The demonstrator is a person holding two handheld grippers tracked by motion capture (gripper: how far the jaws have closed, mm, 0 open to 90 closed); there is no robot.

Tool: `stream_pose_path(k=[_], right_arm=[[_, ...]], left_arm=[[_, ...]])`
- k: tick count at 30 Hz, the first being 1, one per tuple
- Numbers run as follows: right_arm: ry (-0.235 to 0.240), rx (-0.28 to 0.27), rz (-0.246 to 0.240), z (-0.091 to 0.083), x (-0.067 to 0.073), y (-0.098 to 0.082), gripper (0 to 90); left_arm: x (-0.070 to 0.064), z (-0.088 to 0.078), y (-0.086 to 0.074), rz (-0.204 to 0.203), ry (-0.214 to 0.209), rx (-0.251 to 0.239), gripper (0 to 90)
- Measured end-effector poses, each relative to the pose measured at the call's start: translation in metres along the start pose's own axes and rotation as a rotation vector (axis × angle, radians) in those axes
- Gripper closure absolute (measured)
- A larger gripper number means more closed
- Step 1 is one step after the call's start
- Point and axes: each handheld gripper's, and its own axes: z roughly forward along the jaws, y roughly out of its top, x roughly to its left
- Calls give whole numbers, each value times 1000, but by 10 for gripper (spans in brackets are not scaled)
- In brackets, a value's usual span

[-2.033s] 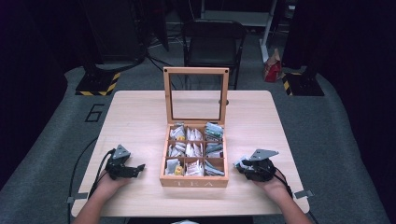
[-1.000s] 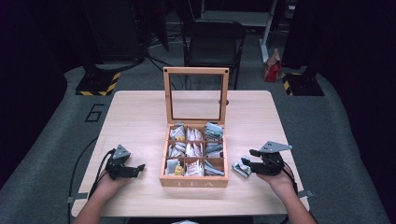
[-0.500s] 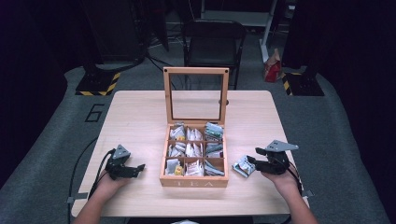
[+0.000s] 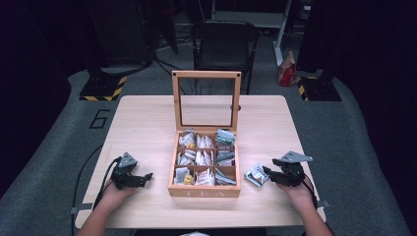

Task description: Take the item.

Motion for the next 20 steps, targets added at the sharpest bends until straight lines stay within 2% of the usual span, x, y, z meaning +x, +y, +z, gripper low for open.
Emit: stream_pose_path(k=[9,11,20], right_arm=[[-4,3,33,2,-4,-5,448],[-17,5,46,3,-5,-6,448],[-12,14,54,3,-7,-8,445]], left_arm=[[0,0,0,0,0,0,129],[0,0,0,1,0,0,129],[0,0,0,0,0,0,129]])
